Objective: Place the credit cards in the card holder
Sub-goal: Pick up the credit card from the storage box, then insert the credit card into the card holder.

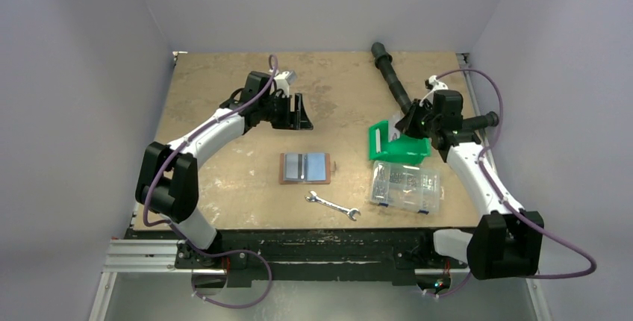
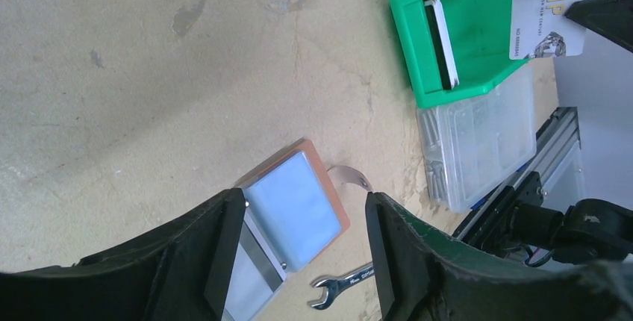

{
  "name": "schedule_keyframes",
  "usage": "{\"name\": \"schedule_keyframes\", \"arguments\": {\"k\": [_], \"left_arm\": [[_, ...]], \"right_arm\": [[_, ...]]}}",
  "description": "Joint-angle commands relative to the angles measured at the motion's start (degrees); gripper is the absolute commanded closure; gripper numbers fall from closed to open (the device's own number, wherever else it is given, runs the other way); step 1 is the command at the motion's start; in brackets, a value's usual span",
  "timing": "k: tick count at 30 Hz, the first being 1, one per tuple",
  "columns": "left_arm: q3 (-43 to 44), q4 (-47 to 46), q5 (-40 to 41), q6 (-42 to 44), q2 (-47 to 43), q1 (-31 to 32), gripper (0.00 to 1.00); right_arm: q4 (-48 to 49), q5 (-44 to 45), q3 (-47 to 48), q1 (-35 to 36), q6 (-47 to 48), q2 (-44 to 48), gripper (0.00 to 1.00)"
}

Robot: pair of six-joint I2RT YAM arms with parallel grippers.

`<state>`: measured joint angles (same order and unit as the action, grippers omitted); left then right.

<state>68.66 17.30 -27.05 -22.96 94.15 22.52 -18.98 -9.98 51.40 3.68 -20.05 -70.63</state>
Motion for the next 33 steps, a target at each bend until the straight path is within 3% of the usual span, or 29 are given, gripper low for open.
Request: {"name": "schedule_keyframes", "arguments": {"k": [1, 3, 5, 7, 12, 19, 25, 30, 33], "left_arm": [[-1.54, -5.54, -6.21, -2.30, -2.74, 0.00, 0.34], [-3.60, -9.81, -10.94, -6.59, -3.43, -0.07, 0.35], [-8.21, -19.76, -15.41, -14.45, -5.74, -0.11, 0.34], [-11.60, -26.71, -17.44, -21.24, -8.16, -0.11, 0.34], [-16.79, -36.40, -16.56, -30.56, -14.25, -0.11, 0.33], [-21.17, -46.93, -16.81, -41.91, -18.23, -0.20, 0.39], [-22.70, -48.95, -14.32, -45.37, -20.39, -0.23, 0.35], [-19.82, -33.75, -6.94, -37.83, -24.63, -2.28, 0.31], [-19.83, -33.24, -6.47, -37.44, -26.27, -3.51, 0.28]], "right_arm": [[8.14, -19.99, 0.20, 1.14, -1.58, 2.48, 1.00], [17.26, -31.40, -1.55, 4.37, -7.27, 1.29, 1.00], [26.33, -35.20, -3.67, 9.39, -15.56, 1.05, 1.00], [36.81, -35.37, -6.75, 13.89, -24.21, 1.11, 1.00], [74.43, -36.51, -16.57, 17.81, -51.40, -3.22, 1.00], [107.88, -36.54, -20.34, 19.07, -72.04, -14.55, 1.00], [119.57, -33.30, -22.19, 19.08, -77.64, -19.24, 1.00], [119.85, -33.26, -22.27, 18.64, -77.15, -19.26, 1.00], [120.53, -33.28, -21.91, 18.63, -77.72, -20.15, 1.00]]}}
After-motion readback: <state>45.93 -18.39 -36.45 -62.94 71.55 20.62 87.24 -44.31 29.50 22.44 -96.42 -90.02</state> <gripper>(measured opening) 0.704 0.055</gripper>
